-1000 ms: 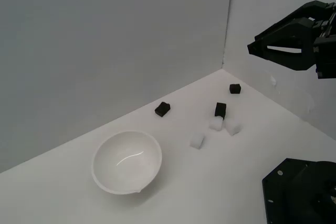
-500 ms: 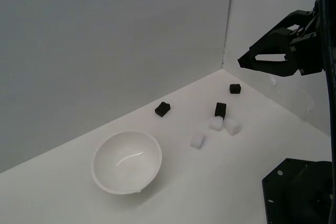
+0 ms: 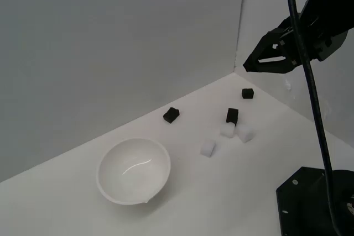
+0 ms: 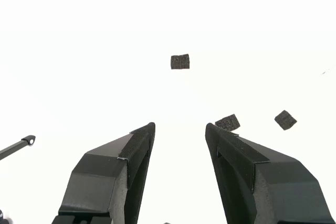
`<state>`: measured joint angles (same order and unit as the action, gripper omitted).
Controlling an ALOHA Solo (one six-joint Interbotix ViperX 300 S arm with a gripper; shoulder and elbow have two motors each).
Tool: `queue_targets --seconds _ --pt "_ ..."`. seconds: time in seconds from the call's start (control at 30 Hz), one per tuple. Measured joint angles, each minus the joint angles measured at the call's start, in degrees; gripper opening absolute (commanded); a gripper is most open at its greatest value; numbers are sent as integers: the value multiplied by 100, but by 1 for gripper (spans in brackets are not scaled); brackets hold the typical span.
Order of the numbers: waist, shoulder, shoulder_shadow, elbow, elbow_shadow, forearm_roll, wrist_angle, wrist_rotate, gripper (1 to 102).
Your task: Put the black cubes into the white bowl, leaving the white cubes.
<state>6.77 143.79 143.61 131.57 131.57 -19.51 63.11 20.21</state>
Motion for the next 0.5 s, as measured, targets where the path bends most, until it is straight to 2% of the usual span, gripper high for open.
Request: queue_targets --seconds 0.23,0.4,0.5 --pt "0 -492 -492 0 0 149 -149 0 53" --pt "0 -545 -545 70 88 158 -826 79 53" --pt "0 -650 -659 229 237 167 -1028 167 53"
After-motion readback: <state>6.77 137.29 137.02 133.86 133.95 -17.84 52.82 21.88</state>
